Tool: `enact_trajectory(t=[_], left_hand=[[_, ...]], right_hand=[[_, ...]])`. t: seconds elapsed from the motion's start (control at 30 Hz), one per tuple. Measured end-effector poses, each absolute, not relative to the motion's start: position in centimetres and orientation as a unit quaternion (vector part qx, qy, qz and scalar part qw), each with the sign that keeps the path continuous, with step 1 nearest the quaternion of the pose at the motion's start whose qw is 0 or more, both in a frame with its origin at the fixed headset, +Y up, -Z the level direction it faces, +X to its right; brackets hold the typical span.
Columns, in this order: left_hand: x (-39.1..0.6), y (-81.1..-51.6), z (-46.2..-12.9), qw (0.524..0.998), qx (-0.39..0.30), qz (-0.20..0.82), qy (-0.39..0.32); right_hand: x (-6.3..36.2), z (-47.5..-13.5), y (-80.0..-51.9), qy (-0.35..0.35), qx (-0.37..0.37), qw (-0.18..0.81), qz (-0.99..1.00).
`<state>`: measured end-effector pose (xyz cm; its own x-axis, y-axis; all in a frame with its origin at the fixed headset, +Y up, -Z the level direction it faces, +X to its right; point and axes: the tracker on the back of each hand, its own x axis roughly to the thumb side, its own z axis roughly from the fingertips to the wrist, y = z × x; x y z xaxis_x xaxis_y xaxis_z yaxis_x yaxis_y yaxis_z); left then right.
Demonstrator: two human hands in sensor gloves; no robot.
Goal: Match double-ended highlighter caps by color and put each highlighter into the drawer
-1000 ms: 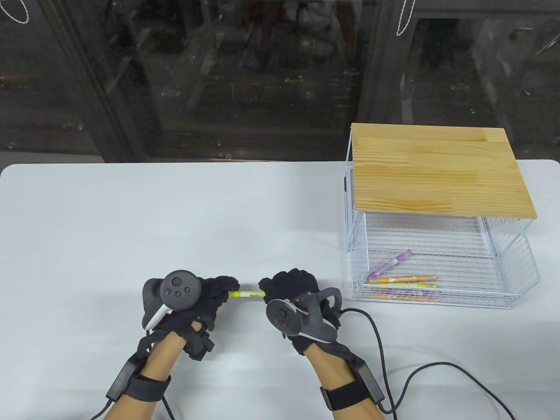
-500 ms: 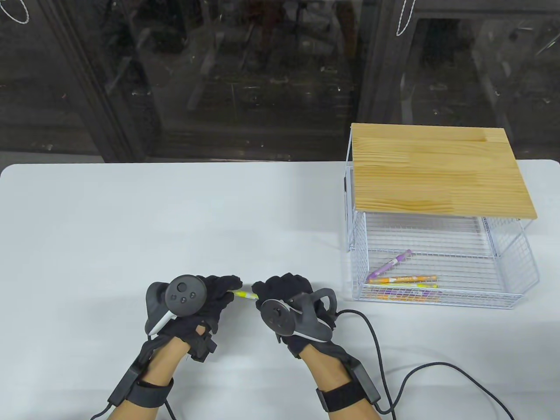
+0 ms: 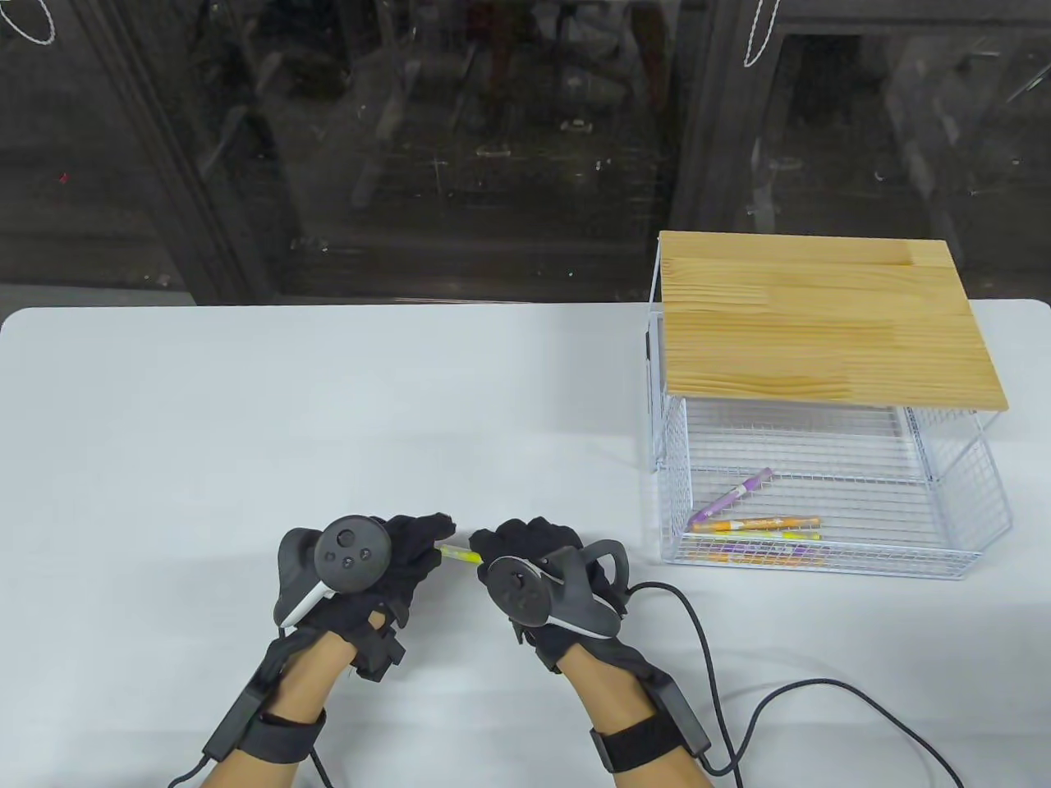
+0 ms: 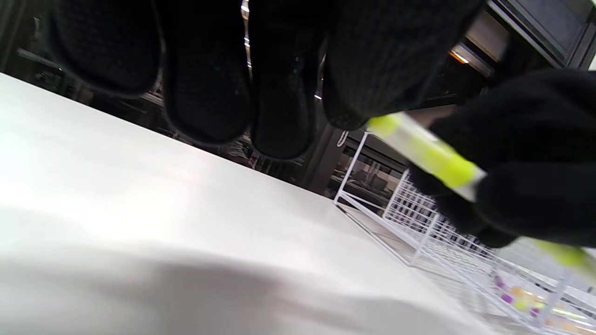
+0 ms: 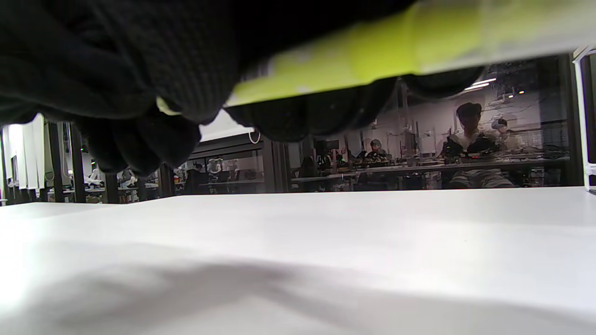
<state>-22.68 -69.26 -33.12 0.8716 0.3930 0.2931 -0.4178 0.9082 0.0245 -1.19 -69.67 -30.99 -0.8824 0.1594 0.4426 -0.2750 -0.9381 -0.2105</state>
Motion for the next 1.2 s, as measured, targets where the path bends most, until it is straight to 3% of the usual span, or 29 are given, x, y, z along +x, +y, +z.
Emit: enact_trajectory(t=[0.4, 0.9, 1.2], left_hand=[[-25.6, -69.5, -34.2, 0.974, 0.054, 0.208, -0.078], [-26.2, -69.3, -34.3, 0.97, 0.066, 0.223, -0.071], [-26.2, -69.2, -34.2, 0.97, 0.063, 0.222, -0.072]], right_hand=[[1.5, -30.6, -66.9, -0.187, 0.179, 0.133, 0.957], [7.8, -28.9, -62.0, -0.274, 0.09, 0.142, 0.947], [12.0, -28.9, -61.3, -0.286, 0.021, 0.139, 0.948]])
